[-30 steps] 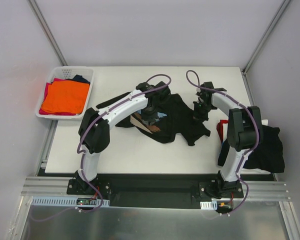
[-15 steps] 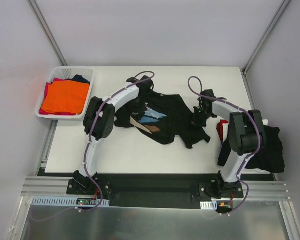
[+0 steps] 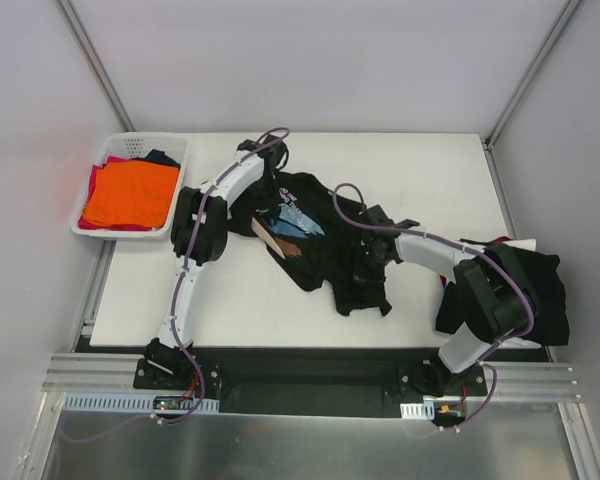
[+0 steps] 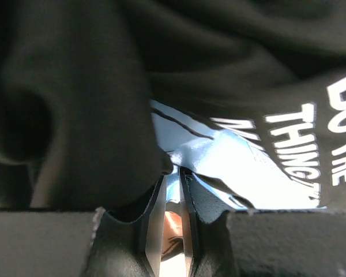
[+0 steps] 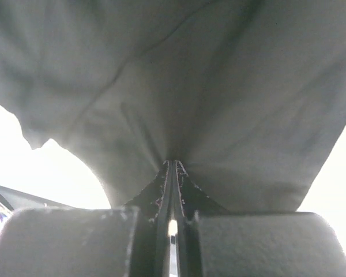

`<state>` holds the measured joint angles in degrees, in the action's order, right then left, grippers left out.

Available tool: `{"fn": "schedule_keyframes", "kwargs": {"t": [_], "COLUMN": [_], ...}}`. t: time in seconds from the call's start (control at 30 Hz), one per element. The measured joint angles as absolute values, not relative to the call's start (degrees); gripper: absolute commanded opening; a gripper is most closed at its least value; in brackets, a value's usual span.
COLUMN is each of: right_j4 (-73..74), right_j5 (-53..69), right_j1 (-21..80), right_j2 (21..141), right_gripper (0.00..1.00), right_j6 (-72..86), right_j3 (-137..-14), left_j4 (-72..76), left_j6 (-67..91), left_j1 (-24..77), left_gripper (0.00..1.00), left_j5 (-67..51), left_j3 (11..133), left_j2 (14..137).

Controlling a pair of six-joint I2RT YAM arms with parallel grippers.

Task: Fold and stack the t-shirts

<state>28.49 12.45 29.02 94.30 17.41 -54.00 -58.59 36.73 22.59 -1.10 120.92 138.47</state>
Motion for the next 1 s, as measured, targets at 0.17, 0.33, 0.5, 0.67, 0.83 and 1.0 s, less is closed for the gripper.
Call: {"fn": "schedule_keyframes", "kwargs": {"t": [0.17,0.33,0.5,0.67,0.83,1.0], "right_j4": [28.47,28.29,28.42,29.91,36.34,41.23], "right_j5": [10.5,9.21,9.02,7.49,2.92,0.4], "right_j1": [40.84,52.47,60.25,61.84,59.72,53.82], "right_j2": [92.64,93.54,99.15,99.68,95.94,91.15], "right_gripper": [0.01,0.01,0.01,0.01,0.01,0.01], "right_j6": [23.57,30.41,35.24,36.18,35.14,31.53], "right_j3": [-53.08,-53.43,-58.22,-62.7,-66.59,-73.12], "left_j4": [-59.94,-60.8,-61.98,-60.45,-57.23,-57.19], "left_j6": [34.89,33.71,33.45,33.41,33.3,33.19], "left_j1": [20.49,19.35,18.63,18.63,19.0,21.43], "left_gripper": [0.17,0.21,0.18,0.15,0.16,0.15], "left_j5": [-3.64,-6.59,-9.13,-9.32,-7.27,-2.85], "left_j3": [126.08,127.72,129.43,126.45,119.7,111.81], "left_j2": [141.45,142.67,143.9,142.39,138.15,132.46]}}
